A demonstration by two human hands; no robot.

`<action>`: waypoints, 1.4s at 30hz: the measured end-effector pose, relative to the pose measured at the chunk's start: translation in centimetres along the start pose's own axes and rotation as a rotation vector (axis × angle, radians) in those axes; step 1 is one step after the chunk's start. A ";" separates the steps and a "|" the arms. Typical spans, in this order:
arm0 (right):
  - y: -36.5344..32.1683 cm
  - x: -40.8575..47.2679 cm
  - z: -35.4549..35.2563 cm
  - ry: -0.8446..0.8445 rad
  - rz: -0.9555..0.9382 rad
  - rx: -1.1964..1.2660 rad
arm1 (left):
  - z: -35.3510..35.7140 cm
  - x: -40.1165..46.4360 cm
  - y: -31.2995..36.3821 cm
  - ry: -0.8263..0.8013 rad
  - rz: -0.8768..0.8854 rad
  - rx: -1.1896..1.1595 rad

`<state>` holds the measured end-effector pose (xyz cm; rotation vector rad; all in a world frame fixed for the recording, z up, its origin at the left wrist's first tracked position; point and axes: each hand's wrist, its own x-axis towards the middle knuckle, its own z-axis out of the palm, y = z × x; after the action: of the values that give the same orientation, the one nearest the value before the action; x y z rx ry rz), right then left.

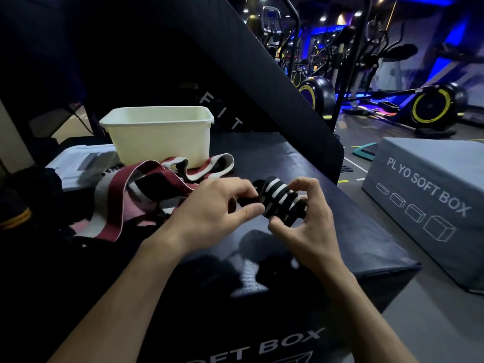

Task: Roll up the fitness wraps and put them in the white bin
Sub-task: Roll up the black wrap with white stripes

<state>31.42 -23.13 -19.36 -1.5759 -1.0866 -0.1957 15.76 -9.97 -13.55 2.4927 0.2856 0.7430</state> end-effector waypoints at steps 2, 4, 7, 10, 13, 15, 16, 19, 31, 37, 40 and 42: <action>-0.3 0.0 0.1 0.012 0.002 0.022 | 0.3 -0.3 -0.2 -0.023 -0.001 0.091; -0.6 0.1 0.4 0.042 0.015 0.035 | 0.4 -0.4 -0.2 -0.017 -0.031 0.221; -0.5 0.0 1.0 0.084 0.120 0.139 | 0.5 -0.6 0.0 -0.082 -0.110 0.246; -0.5 -0.1 1.5 0.106 0.212 0.270 | 0.8 -0.4 0.0 -0.155 -0.203 0.233; -0.8 -0.2 2.1 0.143 0.325 0.509 | 1.3 -0.4 -0.1 -0.167 -0.271 0.133; -1.0 -0.2 2.4 0.151 0.421 0.681 | 1.6 -0.3 -0.6 -0.178 -0.315 0.052; -1.0 -0.1 2.5 0.149 0.472 0.758 | 1.7 -0.3 -0.8 -0.185 -0.327 0.008; -1.0 0.1 2.4 0.098 0.587 0.905 | 2.0 -0.4 -1.2 -0.152 -0.370 -0.153; -0.7 1.0 0.9 -0.120 0.543 1.000 | 2.7 -0.8 -1.5 0.002 -0.364 -0.295; -0.4 1.2 0.2 -0.126 0.496 0.971 | 3.5 -0.9 -1.1 0.007 -0.366 -0.297; -0.5 1.0 0.3 -0.137 0.522 0.939 | 3.6 -0.7 -1.1 -0.003 -0.363 -0.355; -0.4 0.8 0.1 -0.160 0.559 0.965 | 3.6 -0.6 -1.1 0.002 -0.390 -0.493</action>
<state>31.59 -22.66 -18.57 -0.9423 -0.6382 0.7436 17.28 -10.75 -16.98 1.8956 0.5042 0.5681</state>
